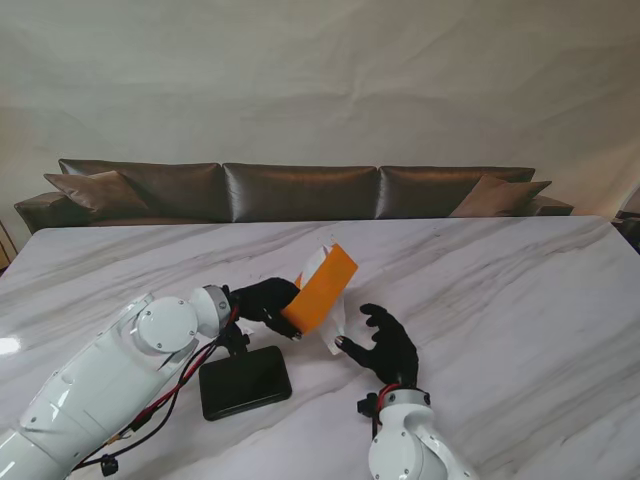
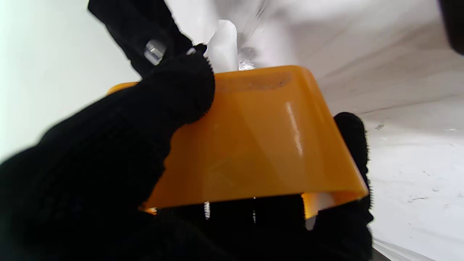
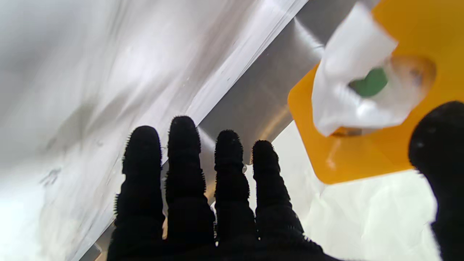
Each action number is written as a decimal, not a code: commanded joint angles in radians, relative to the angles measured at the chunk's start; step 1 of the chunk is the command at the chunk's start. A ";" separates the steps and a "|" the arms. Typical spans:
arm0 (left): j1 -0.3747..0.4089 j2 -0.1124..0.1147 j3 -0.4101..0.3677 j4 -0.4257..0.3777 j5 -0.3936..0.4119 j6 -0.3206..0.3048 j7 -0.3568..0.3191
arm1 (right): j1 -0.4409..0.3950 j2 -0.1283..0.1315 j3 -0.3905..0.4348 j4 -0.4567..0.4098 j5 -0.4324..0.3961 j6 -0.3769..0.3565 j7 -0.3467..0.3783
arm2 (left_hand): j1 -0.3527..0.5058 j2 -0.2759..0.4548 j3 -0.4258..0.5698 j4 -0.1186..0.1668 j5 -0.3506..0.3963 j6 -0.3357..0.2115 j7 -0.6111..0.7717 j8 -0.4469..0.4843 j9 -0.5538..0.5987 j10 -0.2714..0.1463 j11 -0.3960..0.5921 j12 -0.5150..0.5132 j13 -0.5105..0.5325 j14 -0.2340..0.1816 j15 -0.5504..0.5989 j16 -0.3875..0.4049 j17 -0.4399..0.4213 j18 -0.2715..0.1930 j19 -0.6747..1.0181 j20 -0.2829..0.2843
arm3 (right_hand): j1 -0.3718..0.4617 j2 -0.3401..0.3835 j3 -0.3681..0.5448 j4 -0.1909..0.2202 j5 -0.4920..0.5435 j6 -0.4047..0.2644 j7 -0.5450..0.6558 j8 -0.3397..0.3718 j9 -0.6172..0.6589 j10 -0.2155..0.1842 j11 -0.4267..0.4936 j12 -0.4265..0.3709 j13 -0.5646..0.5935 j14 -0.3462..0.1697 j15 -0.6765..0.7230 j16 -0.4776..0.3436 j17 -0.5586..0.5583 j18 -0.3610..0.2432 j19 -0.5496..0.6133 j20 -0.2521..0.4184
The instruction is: Refill a tissue box and feed the first sheet
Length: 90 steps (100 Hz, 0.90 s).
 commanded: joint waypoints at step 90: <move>-0.377 -0.108 0.419 0.392 0.178 -0.040 0.113 | -0.019 0.023 0.074 -0.042 -0.068 0.093 -0.001 | 0.042 0.141 0.133 0.105 -0.071 -0.054 -0.087 -0.005 0.029 -0.045 -0.089 -0.068 0.008 0.001 -0.093 -0.055 -0.046 -0.199 0.499 -0.002 | 0.013 -0.031 0.000 -0.011 0.009 -0.009 0.063 -0.037 -0.019 0.016 0.049 -0.011 -0.043 0.015 -0.006 -0.007 -0.034 -0.046 -0.047 0.019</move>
